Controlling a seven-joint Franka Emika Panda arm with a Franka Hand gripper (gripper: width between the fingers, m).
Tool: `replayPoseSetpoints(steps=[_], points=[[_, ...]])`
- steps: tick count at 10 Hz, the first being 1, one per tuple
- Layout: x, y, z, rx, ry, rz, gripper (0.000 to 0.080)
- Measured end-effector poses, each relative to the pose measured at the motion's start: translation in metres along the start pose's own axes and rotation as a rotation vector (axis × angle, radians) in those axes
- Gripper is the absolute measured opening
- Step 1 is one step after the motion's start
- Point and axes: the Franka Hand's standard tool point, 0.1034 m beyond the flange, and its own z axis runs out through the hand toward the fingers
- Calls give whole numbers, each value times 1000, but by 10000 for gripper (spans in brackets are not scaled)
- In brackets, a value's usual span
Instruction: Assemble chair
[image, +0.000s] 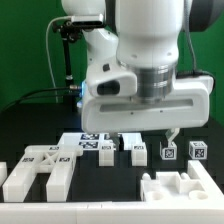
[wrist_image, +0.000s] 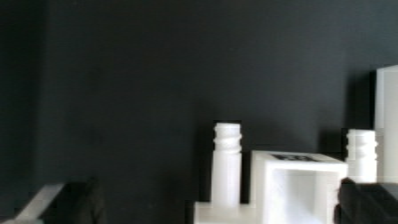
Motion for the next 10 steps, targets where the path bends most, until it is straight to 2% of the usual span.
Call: replayPoseSetpoints(steps=[1, 2, 3, 4, 5, 6, 7, 9, 10], points=[[-6, -2, 4, 1, -69, 21, 649], [-30, -7, 16, -4, -233, 75, 649], [-35, -8, 25, -2, -288, 72, 649], [-53, -12, 34, -8, -379, 84, 649], [-61, -15, 39, -16, -447, 96, 649], [-61, -13, 41, -15, -502, 92, 649], [-56, -13, 42, -15, -494, 92, 649], [-55, -14, 45, -13, -488, 97, 649], [-60, -14, 62, -4, -489, 110, 649]])
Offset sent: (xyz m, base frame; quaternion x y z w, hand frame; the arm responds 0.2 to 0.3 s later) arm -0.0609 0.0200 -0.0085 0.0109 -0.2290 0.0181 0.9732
